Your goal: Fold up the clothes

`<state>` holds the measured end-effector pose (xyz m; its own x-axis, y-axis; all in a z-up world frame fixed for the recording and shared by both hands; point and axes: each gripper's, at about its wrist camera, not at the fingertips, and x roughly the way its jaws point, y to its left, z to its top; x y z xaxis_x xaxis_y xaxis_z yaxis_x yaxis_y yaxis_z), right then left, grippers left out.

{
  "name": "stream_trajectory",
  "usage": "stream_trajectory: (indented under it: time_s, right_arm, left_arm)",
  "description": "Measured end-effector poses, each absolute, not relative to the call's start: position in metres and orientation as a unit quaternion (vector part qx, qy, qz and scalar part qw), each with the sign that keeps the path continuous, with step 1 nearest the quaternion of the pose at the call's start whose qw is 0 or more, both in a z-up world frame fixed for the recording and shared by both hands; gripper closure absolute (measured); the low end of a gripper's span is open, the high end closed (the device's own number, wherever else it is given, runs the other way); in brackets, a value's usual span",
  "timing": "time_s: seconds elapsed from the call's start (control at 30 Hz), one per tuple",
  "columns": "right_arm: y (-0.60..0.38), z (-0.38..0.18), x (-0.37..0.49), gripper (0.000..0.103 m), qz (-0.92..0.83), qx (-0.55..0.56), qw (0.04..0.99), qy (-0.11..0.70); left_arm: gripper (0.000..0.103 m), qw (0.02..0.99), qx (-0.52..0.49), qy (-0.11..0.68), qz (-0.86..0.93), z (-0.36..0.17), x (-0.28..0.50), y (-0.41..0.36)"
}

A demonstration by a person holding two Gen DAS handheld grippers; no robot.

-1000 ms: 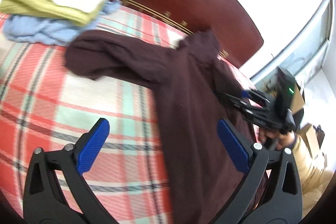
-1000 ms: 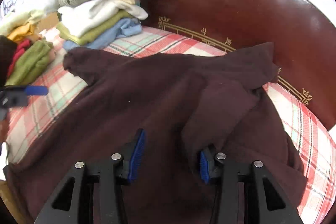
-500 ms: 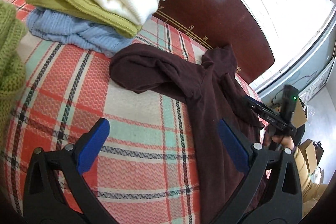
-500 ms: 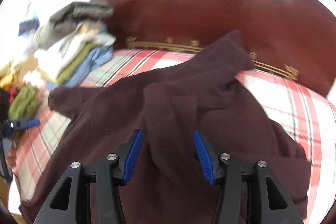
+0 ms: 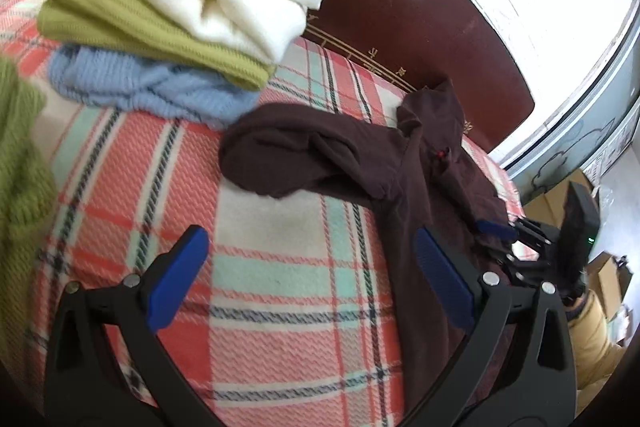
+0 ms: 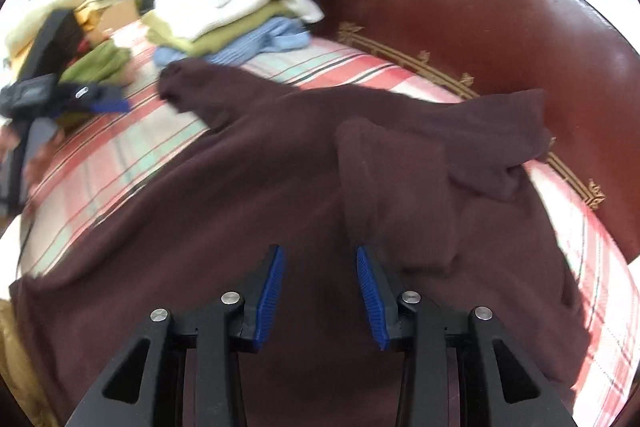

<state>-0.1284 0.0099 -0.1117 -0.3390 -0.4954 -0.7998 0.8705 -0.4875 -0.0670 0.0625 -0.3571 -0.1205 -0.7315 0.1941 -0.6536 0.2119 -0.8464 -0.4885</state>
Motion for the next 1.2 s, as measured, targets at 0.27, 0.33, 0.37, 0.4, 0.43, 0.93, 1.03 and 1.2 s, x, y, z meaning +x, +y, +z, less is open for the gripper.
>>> stream_trajectory:
  time_s: [0.27, 0.33, 0.37, 0.4, 0.43, 0.93, 1.03, 1.2]
  right_arm:
    - [0.02, -0.102, -0.116, 0.041, -0.796, 0.385, 0.453, 0.114]
    - [0.019, -0.109, -0.11, 0.039, -0.79, 0.396, 0.46, 0.086]
    - [0.018, -0.113, -0.106, 0.038, -0.788, 0.402, 0.46, 0.083]
    - [0.017, -0.115, -0.103, 0.038, -0.786, 0.406, 0.458, 0.083]
    - [0.017, -0.117, -0.102, 0.037, -0.785, 0.41, 0.456, 0.082]
    - [0.036, -0.142, -0.099, 0.03, -0.776, 0.453, 0.438, 0.028]
    - [0.036, -0.143, -0.096, 0.029, -0.777, 0.449, 0.44, 0.028]
    - [0.039, -0.144, -0.094, 0.026, -0.775, 0.449, 0.444, 0.025]
  left_arm:
    - [0.001, 0.053, 0.404, 0.193, -0.893, -0.132, 0.018, -0.357]
    - [0.01, 0.068, 0.417, 0.171, -0.89, -0.139, 0.005, -0.356]
    - [0.021, 0.065, 0.416, 0.164, -0.892, -0.138, 0.003, -0.354]
    - [0.044, 0.062, 0.415, 0.157, -0.894, -0.137, 0.0, -0.352]
    - [0.062, 0.059, 0.414, 0.151, -0.896, -0.135, -0.003, -0.35]
    - [0.074, 0.251, 0.335, -0.284, -0.862, -0.035, 0.01, -0.286]
    - [0.015, 0.133, 0.379, -0.158, -0.902, -0.044, 0.022, -0.288]
    - [0.014, 0.057, 0.392, 0.018, -0.918, -0.074, 0.058, -0.305]
